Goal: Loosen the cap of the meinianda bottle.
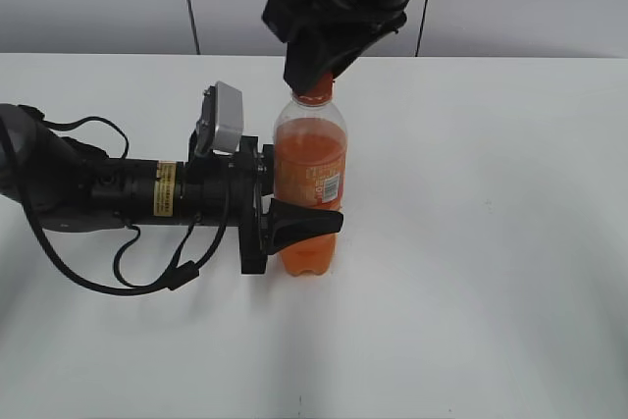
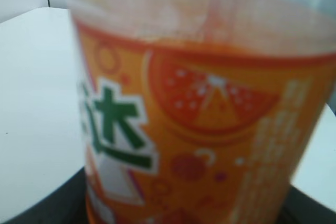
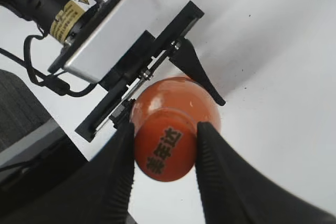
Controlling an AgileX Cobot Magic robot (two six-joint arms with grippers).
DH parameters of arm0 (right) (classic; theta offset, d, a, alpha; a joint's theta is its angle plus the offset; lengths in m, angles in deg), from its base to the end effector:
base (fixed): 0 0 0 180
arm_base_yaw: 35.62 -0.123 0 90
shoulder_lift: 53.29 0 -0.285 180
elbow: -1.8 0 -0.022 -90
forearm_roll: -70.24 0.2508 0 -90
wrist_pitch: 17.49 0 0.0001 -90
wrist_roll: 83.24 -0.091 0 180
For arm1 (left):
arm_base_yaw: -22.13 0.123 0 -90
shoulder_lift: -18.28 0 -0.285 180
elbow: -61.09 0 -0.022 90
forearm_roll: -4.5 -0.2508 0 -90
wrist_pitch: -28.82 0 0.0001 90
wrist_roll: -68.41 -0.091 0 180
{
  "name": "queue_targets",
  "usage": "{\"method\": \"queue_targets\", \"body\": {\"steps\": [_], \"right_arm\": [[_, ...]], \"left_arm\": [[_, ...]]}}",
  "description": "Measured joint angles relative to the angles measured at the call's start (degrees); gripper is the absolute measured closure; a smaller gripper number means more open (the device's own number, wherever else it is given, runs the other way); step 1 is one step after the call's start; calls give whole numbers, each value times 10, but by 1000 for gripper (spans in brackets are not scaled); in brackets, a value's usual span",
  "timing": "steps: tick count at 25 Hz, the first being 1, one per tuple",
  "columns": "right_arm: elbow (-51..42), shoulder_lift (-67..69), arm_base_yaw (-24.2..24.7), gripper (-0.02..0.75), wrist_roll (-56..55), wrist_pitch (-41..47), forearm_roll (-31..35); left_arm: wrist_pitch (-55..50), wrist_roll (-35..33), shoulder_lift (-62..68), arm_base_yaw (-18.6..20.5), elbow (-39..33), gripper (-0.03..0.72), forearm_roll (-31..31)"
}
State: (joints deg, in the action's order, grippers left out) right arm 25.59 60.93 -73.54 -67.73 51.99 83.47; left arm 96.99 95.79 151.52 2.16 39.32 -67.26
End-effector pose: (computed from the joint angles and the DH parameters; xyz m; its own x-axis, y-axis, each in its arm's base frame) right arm 0.3028 0.2606 0.3198 -0.6017 -0.7008 -0.3832 -0.7864 0.6036 0.1312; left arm 0.3104 -0.1981 0.0930 -0.0749 0.2077 -0.9753 0.9927 0.1078 -0.0533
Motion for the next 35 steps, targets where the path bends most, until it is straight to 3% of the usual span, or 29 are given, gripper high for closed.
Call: {"method": "queue_targets", "body": {"steps": [7, 14, 22, 35], "right_arm": [[0, 0, 0, 466, 97, -1, 1], [1, 6, 1, 468, 148, -3, 24], [4, 9, 0, 468, 179, -7, 5], [5, 11, 0, 468, 420, -6, 10]], "left_arm": [[0, 0, 0, 0, 0, 273, 0], [0, -1, 0, 1, 0, 273, -4], [-2, 3, 0, 1, 0, 276, -2], [-2, 2, 0, 1, 0, 276, -7]]}}
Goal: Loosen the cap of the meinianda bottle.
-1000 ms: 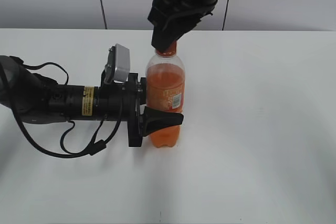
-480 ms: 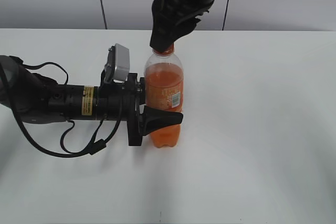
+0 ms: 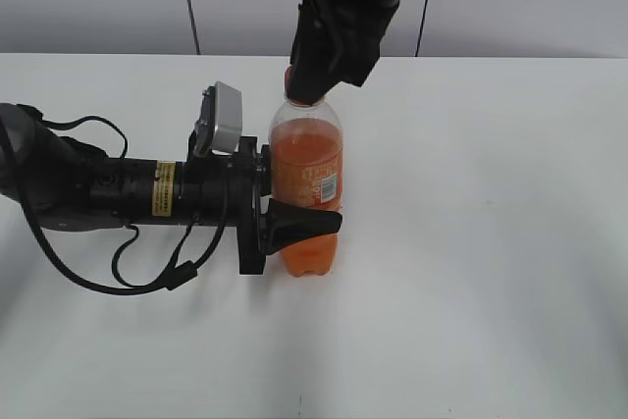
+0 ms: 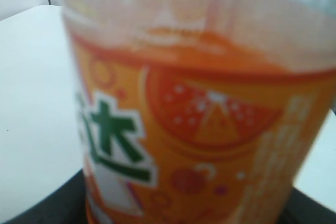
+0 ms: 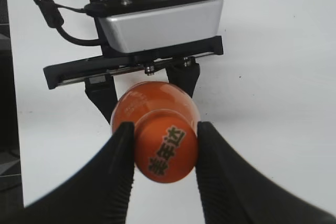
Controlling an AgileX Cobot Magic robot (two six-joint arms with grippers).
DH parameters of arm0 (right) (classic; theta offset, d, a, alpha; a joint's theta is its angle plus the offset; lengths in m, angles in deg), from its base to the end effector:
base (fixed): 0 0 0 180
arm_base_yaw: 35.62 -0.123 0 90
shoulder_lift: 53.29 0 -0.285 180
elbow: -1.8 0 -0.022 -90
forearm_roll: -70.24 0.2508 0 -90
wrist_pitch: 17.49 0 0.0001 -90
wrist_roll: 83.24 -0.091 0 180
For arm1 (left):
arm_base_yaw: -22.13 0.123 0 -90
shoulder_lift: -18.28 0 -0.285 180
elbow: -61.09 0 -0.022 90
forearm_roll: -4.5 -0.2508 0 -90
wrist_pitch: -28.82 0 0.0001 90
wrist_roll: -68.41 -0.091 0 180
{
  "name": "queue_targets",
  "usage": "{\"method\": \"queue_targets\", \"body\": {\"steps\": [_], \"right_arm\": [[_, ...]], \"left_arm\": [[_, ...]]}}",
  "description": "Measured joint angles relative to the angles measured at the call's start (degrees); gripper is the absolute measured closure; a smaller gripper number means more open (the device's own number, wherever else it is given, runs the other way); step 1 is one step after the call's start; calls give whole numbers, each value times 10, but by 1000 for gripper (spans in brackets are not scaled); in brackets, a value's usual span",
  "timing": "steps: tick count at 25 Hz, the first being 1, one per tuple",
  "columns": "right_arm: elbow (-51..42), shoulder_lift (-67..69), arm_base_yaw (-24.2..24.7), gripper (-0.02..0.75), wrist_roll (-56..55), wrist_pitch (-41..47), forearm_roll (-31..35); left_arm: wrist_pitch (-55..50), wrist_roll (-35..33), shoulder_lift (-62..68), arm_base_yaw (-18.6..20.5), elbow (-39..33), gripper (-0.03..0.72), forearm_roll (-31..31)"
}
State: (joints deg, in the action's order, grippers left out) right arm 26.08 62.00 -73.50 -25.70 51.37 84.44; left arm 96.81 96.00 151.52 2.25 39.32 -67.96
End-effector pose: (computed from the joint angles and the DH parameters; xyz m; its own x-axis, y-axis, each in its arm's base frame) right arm 0.3062 0.2646 0.3154 0.0726 -0.9197 -0.3857 -0.9887 -0.0153 -0.1494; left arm 0.3099 -0.1976 0.0923 -0.0751 0.2155 -0.9736 0.9934 0.1008 -0.0543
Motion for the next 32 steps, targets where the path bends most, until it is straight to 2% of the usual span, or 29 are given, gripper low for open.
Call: {"method": "queue_targets", "body": {"steps": [18, 24, 32], "right_arm": [[0, 0, 0, 466, 269, 9, 12], [0, 0, 0, 465, 286, 9, 13], [0, 0, 0, 462, 253, 8, 13]], "left_arm": [[2, -4, 0, 1, 1, 276, -13], [2, -4, 0, 1, 1, 276, -13], [2, -4, 0, 1, 2, 276, -13]]}}
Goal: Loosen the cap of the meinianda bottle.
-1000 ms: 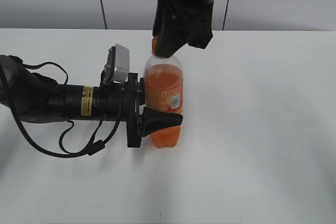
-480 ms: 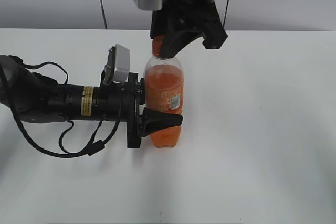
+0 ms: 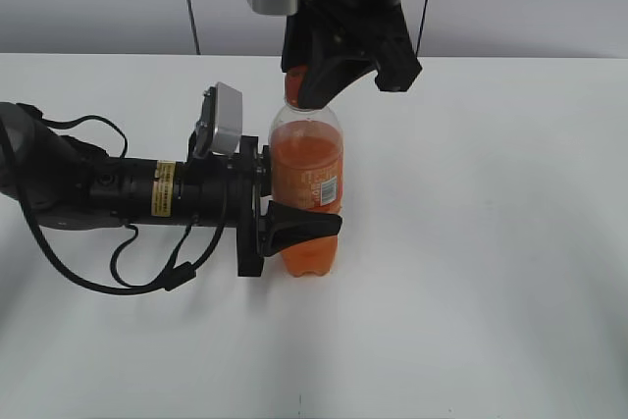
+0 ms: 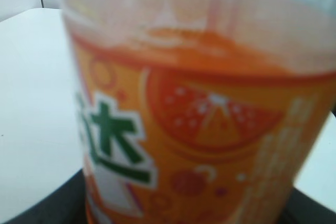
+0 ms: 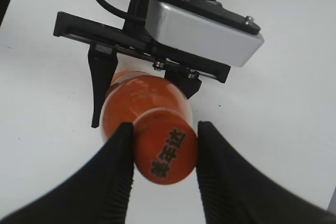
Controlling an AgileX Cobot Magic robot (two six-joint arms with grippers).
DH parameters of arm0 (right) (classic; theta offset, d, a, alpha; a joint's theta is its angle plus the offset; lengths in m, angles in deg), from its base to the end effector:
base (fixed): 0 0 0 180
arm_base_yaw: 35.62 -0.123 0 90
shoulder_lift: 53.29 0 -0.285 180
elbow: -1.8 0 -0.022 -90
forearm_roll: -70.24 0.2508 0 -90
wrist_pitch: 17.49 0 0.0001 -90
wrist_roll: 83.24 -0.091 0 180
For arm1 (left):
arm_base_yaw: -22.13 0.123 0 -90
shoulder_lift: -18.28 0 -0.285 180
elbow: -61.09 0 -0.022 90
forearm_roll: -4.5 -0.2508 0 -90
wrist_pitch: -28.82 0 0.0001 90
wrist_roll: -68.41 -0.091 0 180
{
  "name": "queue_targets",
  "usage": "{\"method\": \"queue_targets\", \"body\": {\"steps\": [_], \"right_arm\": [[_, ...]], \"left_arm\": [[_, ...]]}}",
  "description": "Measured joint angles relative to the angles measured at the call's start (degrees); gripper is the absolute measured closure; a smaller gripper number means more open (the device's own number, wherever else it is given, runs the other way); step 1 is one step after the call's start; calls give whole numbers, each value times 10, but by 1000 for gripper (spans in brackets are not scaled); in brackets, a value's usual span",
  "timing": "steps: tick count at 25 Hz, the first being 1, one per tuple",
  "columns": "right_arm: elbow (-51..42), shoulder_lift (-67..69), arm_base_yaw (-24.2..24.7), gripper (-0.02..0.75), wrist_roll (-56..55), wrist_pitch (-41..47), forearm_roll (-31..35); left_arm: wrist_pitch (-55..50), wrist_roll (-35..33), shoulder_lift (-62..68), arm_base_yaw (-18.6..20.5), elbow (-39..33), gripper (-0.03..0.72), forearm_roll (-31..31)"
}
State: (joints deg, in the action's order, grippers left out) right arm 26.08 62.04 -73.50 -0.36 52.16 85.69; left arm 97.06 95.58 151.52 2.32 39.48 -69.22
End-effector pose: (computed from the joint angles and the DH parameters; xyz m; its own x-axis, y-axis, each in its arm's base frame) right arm 0.3042 0.2655 0.3152 0.4841 -0.8206 -0.3037 -0.8683 -0.4077 -0.2825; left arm 0.3089 -0.1975 0.0924 -0.0577 0.2212 -0.9735 0.9960 0.0790 -0.0411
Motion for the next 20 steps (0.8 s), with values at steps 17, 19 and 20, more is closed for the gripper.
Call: {"method": "queue_targets", "body": {"steps": [17, 19, 20], "right_arm": [[-5, 11, 0, 344, -25, 1, -6], [-5, 11, 0, 311, -35, 1, -6], [-5, 11, 0, 304, -42, 1, -6]], "left_arm": [[3, 2, 0, -1, 0, 276, -4], [3, 2, 0, -1, 0, 276, -5], [3, 2, 0, -1, 0, 276, -5]]}}
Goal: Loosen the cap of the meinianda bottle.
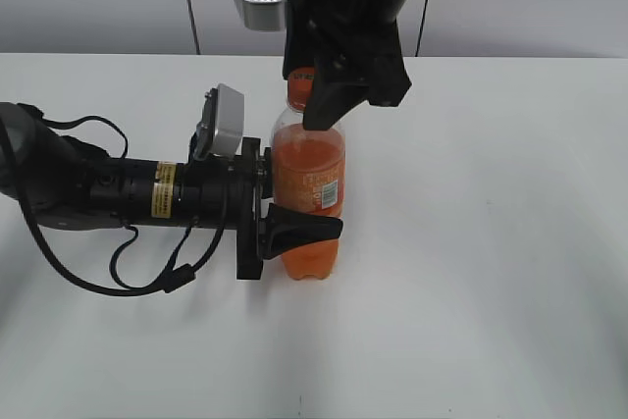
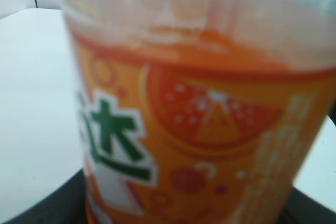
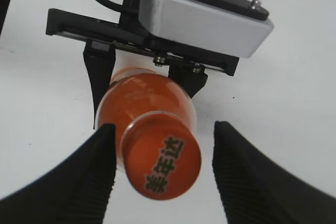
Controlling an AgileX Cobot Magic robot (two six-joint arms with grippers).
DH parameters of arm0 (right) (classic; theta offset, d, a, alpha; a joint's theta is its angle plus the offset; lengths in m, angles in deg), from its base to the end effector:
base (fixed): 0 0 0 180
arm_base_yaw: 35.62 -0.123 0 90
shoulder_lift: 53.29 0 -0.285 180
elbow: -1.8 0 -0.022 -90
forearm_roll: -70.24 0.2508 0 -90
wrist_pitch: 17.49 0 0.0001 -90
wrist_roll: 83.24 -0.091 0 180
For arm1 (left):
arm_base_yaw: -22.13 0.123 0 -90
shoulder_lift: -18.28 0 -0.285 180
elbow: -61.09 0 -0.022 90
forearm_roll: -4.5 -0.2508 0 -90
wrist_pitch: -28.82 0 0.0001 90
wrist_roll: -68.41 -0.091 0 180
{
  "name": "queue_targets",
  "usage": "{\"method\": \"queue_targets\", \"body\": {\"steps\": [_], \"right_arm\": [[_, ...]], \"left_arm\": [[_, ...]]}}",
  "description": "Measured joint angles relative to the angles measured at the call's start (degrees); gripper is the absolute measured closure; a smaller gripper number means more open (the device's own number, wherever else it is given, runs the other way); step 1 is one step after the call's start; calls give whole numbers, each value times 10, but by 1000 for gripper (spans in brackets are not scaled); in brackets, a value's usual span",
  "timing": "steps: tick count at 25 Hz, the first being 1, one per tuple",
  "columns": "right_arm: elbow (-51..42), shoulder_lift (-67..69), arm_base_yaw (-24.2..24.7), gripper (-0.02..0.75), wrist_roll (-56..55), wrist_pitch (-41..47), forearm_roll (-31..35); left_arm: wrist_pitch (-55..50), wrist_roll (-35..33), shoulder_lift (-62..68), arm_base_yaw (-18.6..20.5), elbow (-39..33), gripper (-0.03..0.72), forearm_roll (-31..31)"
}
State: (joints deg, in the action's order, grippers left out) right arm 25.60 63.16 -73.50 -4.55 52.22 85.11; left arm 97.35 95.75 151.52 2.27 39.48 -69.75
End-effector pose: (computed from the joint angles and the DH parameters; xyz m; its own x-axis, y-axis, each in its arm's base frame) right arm 0.3071 0.2666 0.3047 0.4146 -0.8561 -0.3085 -0.9053 -0.3535 -0.2355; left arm 0.3078 -0.1978 0.0925 -0.0571 0.2208 -0.9737 0.9967 0.0684 -0.0429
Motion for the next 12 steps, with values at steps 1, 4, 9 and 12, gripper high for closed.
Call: {"method": "queue_targets", "body": {"steps": [1, 4, 9, 12], "right_arm": [[0, -1, 0, 298, -6, 0, 0], [2, -8, 0, 293, -33, 0, 6], [6, -34, 0, 289, -118, -1, 43], [6, -55, 0, 289, -210, 0, 58]], "left_arm": [[1, 0, 0, 0, 0, 276, -1], [1, 0, 0, 0, 0, 276, -1], [1, 0, 0, 0, 0, 276, -1], [1, 0, 0, 0, 0, 276, -2]]}}
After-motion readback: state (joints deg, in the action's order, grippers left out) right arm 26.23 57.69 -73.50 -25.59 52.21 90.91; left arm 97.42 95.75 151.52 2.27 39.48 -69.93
